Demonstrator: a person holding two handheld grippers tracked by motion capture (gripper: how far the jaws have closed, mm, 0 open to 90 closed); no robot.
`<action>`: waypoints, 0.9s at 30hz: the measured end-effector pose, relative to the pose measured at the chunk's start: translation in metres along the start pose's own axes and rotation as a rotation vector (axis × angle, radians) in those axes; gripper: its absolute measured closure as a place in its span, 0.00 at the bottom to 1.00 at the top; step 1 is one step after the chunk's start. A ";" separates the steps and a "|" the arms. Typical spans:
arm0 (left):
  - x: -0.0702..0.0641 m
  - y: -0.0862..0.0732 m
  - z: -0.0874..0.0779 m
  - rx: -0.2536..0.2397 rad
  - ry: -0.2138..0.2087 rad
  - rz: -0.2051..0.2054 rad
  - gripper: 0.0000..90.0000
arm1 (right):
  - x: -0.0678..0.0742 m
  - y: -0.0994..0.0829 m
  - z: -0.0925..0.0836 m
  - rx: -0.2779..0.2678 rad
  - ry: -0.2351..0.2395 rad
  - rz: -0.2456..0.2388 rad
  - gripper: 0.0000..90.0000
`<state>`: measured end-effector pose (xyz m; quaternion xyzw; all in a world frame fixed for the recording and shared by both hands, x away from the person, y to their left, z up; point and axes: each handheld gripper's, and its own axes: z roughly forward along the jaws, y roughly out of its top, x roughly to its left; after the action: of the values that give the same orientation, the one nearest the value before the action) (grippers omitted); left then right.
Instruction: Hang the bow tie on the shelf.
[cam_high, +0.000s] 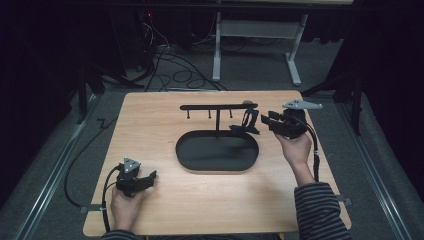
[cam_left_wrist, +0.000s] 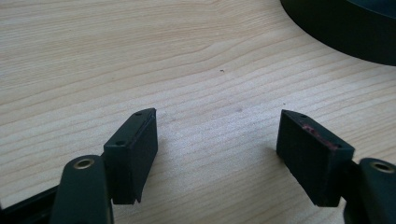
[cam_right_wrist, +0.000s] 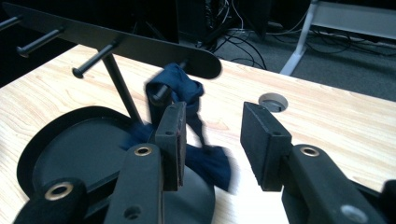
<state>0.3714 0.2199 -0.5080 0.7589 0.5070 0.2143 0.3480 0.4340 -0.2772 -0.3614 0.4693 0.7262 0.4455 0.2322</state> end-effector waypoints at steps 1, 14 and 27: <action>0.000 0.000 0.000 0.000 0.000 0.000 0.33 | -0.001 -0.001 -0.001 0.001 -0.002 0.003 0.70; 0.000 0.000 0.000 0.002 0.003 0.003 0.33 | -0.009 -0.011 -0.019 -0.013 -0.016 0.023 0.69; 0.000 0.000 0.000 0.002 0.004 0.004 0.33 | -0.012 -0.018 -0.036 -0.035 -0.018 0.045 0.69</action>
<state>0.3713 0.2195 -0.5080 0.7598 0.5063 0.2161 0.3459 0.4040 -0.3065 -0.3606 0.4855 0.7053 0.4591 0.2367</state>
